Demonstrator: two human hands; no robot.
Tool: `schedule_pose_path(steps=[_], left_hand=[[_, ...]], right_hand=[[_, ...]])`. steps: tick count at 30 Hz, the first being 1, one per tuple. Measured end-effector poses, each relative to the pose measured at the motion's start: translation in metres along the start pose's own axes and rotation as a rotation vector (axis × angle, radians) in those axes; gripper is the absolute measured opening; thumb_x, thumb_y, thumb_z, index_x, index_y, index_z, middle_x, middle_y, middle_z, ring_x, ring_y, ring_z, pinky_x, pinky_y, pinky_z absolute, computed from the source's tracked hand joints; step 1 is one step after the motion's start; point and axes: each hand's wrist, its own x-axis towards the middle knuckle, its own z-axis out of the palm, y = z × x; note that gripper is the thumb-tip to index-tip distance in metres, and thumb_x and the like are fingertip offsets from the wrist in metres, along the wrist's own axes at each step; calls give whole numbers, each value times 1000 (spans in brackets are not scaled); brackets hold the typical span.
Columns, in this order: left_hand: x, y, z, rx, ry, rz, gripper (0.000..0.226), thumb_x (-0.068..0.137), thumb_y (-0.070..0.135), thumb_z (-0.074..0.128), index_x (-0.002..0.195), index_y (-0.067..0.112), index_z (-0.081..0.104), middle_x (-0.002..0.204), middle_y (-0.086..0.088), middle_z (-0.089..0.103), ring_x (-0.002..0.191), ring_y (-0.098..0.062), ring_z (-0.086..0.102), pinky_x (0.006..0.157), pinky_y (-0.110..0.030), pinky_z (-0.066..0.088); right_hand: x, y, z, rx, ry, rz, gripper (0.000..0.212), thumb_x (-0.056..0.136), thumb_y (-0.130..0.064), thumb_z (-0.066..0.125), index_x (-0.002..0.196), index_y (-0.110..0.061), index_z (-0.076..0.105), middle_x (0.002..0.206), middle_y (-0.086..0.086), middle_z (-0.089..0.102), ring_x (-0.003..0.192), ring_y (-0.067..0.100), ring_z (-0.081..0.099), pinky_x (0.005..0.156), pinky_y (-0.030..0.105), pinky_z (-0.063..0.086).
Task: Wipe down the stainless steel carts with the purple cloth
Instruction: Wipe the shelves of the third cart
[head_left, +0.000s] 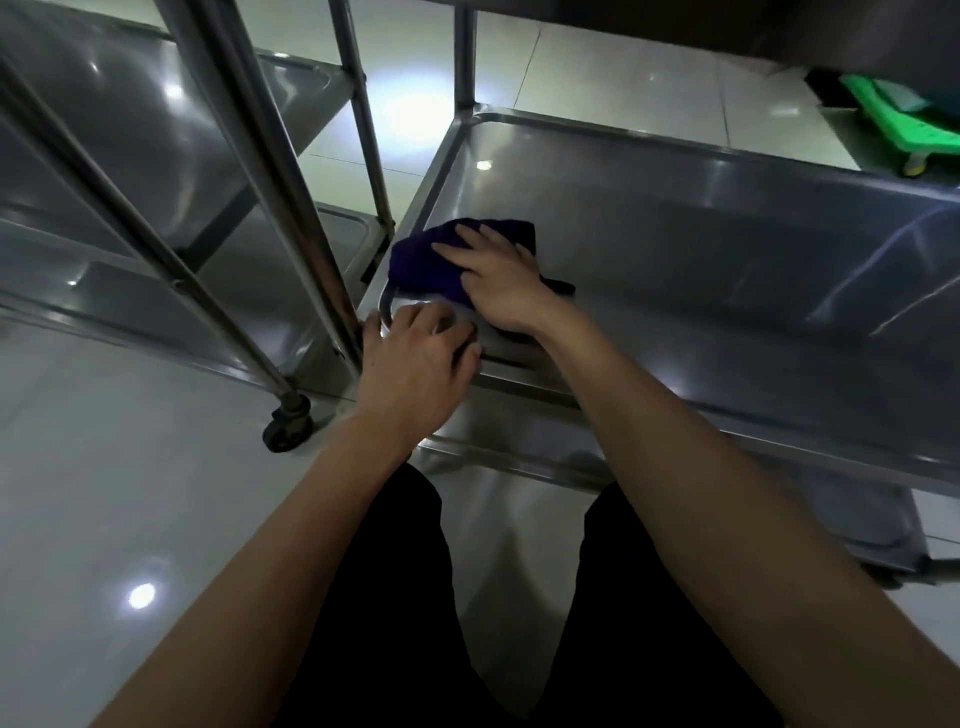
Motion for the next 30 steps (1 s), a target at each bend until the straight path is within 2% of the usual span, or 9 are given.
schedule_pose_path(steps=[4,7,12,17,20,24,30], left_hand=[[-2,0,-3,-22,-2,-71,30,95,42,50,111,28,71,122,4,61,120,-25,51,108,-56,32],[4,14,-3,-14,-20,-102,28,94,37,51,109,26,70,118,2,62,118,-26,51,108,-58,33],[21,59,7,-42,-39,48,33,94,34,47,114,21,70,122,0,63,117,-26,52,99,-51,40],[50,122,17,-69,-176,186,36,94,36,46,121,22,66,132,-3,57,125,-27,47,105,-50,37],[61,151,21,-56,-216,210,37,95,38,47,121,21,67,130,-6,58,123,-31,46,103,-51,40],[63,156,26,-20,-256,208,36,98,40,45,119,23,69,125,-6,58,118,-31,48,99,-50,44],[61,148,31,-72,-201,242,34,97,42,45,119,31,69,124,1,60,114,-27,54,98,-47,45]], right_hand=[[-14,4,1,-10,45,-47,53,105,-15,31,154,-33,31,166,-3,16,153,18,7,124,45,6],[-34,20,1,-30,121,2,53,105,-14,32,155,-31,31,166,-3,18,153,18,10,124,44,8],[-80,81,-14,-60,261,190,51,104,-17,34,154,-29,35,165,-2,23,152,19,14,123,46,15],[-137,145,-36,-73,345,335,52,102,-15,38,153,-26,38,163,2,27,152,22,18,122,46,21],[-179,187,-53,-77,373,430,51,103,-13,38,153,-22,38,163,6,26,152,25,17,122,46,20],[-222,227,-71,-102,473,560,49,104,-10,39,152,-17,40,162,13,29,151,31,22,121,46,23],[-212,230,-74,-138,431,605,50,104,-13,36,153,-22,37,164,8,25,152,27,17,120,52,22]])
